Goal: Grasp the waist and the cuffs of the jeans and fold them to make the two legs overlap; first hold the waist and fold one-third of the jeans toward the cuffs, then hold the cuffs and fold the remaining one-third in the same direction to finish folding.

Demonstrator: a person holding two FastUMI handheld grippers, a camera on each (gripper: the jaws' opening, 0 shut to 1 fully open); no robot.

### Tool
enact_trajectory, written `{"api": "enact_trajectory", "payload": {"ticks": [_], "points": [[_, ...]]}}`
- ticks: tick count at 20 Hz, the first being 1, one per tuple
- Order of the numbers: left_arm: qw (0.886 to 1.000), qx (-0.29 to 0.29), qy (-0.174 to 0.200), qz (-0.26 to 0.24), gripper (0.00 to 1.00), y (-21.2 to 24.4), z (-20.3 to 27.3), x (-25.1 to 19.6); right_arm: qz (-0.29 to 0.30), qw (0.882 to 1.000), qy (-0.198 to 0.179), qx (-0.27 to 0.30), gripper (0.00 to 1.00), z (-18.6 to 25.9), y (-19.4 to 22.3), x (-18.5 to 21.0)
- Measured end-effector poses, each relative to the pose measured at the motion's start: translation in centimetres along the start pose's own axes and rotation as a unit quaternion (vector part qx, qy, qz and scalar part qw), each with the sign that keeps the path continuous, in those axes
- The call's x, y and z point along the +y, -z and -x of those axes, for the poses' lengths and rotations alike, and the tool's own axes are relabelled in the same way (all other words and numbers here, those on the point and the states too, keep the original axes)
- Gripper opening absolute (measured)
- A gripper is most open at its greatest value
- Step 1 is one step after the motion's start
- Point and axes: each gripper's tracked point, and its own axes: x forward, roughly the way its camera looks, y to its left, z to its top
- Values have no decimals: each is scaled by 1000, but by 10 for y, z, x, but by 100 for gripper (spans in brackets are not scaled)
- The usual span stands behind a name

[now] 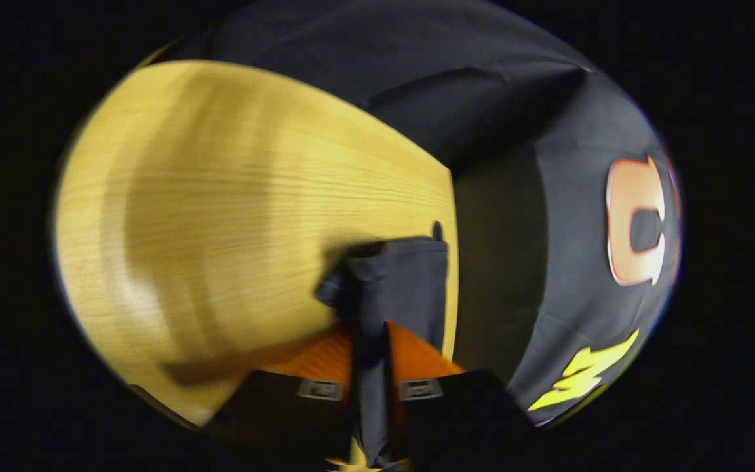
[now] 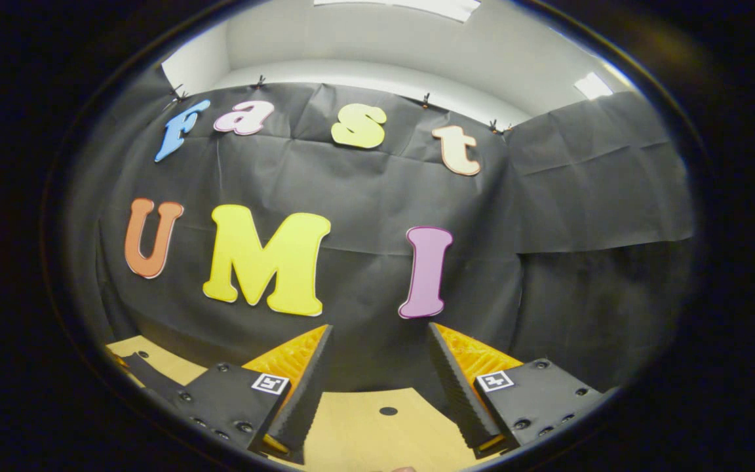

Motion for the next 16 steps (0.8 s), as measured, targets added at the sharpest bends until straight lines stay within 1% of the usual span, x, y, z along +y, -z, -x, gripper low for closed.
{"api": "enact_trajectory", "payload": {"ticks": [1, 2, 4, 7, 9, 10, 13, 16], "points": [[1000, -5, 13, 27, 11, 9, -2, -6, 4, 1000, 4, -2, 82, 2, -2, -4], [1000, 4, 12, 10, 7, 15, 0, -4, 8, 1000, 7, -4, 82, 3, -4, -7], [1000, -1, 6, -28, 3, 17, -1, 0, 14, 1000, 9, -4, 82, 4, -5, -11], [999, -7, 12, -43, 3, 20, -8, -11, 19, 1000, 12, -2, 83, 7, -4, -16], [998, -13, 12, -68, 3, 19, 1, -17, 23, 1000, 13, 0, 83, 9, -2, -17], [996, -17, 15, -85, 3, 21, 4, -23, 25, 1000, 12, -1, 83, 17, -9, -14], [987, -29, 28, -158, 3, 36, 10, -54, 34, 999, 13, -1, 83, 20, -8, -18], [970, -36, 50, -234, 3, 57, 18, -87, 36, 999, 18, -3, 83, 23, -9, -27]]}}
